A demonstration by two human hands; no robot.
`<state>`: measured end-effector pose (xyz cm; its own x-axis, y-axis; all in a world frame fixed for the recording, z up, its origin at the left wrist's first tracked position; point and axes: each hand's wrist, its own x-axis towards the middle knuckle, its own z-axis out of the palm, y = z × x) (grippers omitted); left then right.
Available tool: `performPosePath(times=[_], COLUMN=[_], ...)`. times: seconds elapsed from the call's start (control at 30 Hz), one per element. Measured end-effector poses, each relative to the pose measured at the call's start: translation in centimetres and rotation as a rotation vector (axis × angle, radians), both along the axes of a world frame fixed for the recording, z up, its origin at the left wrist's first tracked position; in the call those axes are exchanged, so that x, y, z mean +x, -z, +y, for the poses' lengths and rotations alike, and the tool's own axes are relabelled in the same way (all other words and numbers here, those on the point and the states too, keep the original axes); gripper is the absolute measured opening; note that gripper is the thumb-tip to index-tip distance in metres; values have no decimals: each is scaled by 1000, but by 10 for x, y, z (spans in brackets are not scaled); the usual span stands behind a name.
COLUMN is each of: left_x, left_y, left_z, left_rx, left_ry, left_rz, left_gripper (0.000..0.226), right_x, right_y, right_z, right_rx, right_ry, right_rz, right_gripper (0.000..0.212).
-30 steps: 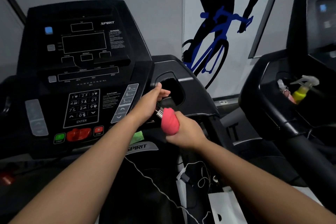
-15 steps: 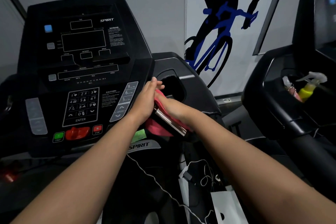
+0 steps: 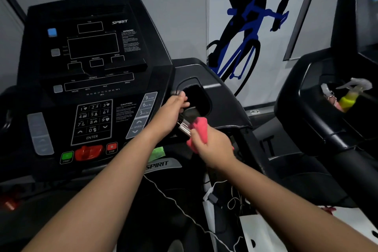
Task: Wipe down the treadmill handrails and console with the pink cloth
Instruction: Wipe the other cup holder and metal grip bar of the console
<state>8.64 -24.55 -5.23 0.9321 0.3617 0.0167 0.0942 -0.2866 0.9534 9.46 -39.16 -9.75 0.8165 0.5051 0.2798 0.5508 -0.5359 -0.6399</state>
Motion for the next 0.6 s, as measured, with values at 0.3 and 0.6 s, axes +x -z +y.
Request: performPosePath(times=[0.3,0.6], left_x=[-3,-2], left_y=[-6,0], left_z=[0,5], left_rx=[-36,97], left_ry=[-9,32], left_rz=[1,30], left_gripper=[30,41], right_x=[10,-11], right_y=[-61,0], right_z=[43,33], right_rx=[-11,-184], right_ry=[-129,95], right_rz=[339,-389], right_gripper=[30,43])
